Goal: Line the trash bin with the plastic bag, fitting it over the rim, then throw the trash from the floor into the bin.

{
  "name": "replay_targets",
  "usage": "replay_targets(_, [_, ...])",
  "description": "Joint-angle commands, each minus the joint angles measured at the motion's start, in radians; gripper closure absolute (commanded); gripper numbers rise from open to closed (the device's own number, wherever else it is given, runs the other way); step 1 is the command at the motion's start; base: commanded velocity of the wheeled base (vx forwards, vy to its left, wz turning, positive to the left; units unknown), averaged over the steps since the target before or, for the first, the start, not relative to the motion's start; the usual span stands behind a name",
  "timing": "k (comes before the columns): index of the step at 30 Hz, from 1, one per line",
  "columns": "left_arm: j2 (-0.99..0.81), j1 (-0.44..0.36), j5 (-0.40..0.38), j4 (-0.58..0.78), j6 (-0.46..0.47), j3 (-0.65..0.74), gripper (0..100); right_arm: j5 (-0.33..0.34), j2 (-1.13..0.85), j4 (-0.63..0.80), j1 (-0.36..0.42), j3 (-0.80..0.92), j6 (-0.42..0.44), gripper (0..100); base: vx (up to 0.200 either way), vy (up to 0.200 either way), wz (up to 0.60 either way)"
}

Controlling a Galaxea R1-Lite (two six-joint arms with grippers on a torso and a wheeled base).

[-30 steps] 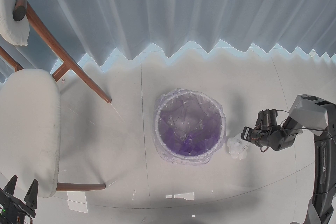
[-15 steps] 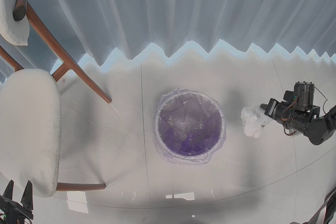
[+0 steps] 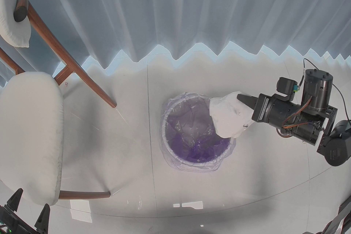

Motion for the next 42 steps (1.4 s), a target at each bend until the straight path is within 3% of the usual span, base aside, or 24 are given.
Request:
replay_targets(1, [0.002, -0.001, -0.010, 0.021, 0.017, 0.016, 0, 0.002, 0.149, -0.089, 0.061, -0.036, -0.047, 100, 0.000, 0.000, 0.00])
replay_targets(23, [0.002, -0.001, -0.006, 0.017, 0.009, 0.018, 0, -0.017, 0.696, -0.613, -0.008, -0.053, -0.228, 100, 0.000, 0.000, 0.00])
replay_targets(38, [0.002, -0.001, -0.006, 0.017, 0.006, 0.018, 0, -0.043, 0.793, -0.672, -0.008, -0.179, -0.228, 100, 0.000, 0.000, 0.00])
replay_targets(39, [0.002, -0.001, -0.006, 0.017, 0.006, 0.018, 0, -0.043, 0.793, -0.672, -0.008, -0.179, -0.228, 0, 0.000, 0.000, 0.00])
replay_targets(42, [0.002, -0.001, -0.006, 0.017, 0.006, 0.018, 0, -0.041, 0.764, -0.677, 0.000, -0.176, -0.219, 0, 0.000, 0.000, 0.00])
